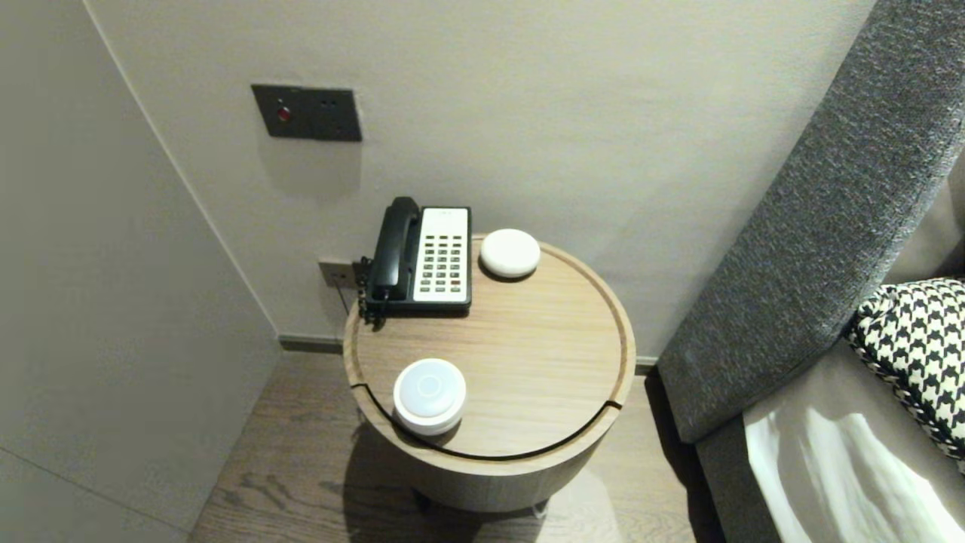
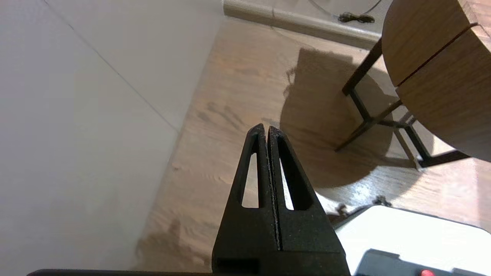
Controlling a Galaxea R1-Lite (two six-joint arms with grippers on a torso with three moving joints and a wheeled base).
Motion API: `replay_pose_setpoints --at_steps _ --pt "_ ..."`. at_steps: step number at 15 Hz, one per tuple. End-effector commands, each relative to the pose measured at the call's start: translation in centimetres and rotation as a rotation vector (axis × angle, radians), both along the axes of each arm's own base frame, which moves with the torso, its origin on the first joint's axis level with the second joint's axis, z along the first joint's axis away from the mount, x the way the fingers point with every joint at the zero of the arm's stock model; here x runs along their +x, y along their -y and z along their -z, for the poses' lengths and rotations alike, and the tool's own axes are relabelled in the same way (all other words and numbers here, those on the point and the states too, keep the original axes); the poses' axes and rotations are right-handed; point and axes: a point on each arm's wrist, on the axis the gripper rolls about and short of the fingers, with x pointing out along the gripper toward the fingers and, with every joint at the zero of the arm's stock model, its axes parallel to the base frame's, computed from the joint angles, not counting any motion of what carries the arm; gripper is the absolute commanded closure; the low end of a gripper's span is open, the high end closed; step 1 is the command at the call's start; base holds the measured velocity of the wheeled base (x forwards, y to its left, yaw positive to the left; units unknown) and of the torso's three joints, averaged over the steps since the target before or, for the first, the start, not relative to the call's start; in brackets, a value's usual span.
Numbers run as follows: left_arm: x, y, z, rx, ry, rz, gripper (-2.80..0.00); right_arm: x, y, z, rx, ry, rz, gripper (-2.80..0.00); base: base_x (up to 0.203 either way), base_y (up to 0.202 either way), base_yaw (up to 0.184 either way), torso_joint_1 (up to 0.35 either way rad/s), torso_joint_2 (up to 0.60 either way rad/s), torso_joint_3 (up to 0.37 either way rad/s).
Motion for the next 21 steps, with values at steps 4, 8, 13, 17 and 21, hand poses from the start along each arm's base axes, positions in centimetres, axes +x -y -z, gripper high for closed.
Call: replay_pose_setpoints --at_steps 4,8,13,17,21 --pt "0.0 0.1 3.0 0.137 0.107 -0.096 0.0 0.3 0.0 1.1 0.0 -0.039 -0.001 0.0 0.0 0.0 0.0 0.0 0.0 0.0" --pt "0.1 0.4 3.7 0.134 0.12 0.003 0.0 0.3 0.0 1.1 0.0 -0.039 0.0 0.0 0.0 0.0 0.0 0.0 0.0 0.0" --pt "0.0 0.7 5.5 0.067 0.027 0.153 0.0 0.3 0.0 1.1 0.0 -0.039 0.0 0.0 0.0 0.0 0.0 0.0 0.0 0.0" --pt "0.0 0.8 6.5 0.038 -0.051 0.256 0.0 0.3 0.0 1.1 0.0 -0.039 -0.001 0.0 0.0 0.0 0.0 0.0 0.0 0.0" --pt "-0.5 0.6 7.0 0.056 -0.005 0.245 0.0 0.3 0.0 1.1 0.0 -0.039 -0.001 0.0 0.0 0.0 0.0 0.0 0.0 0.0"
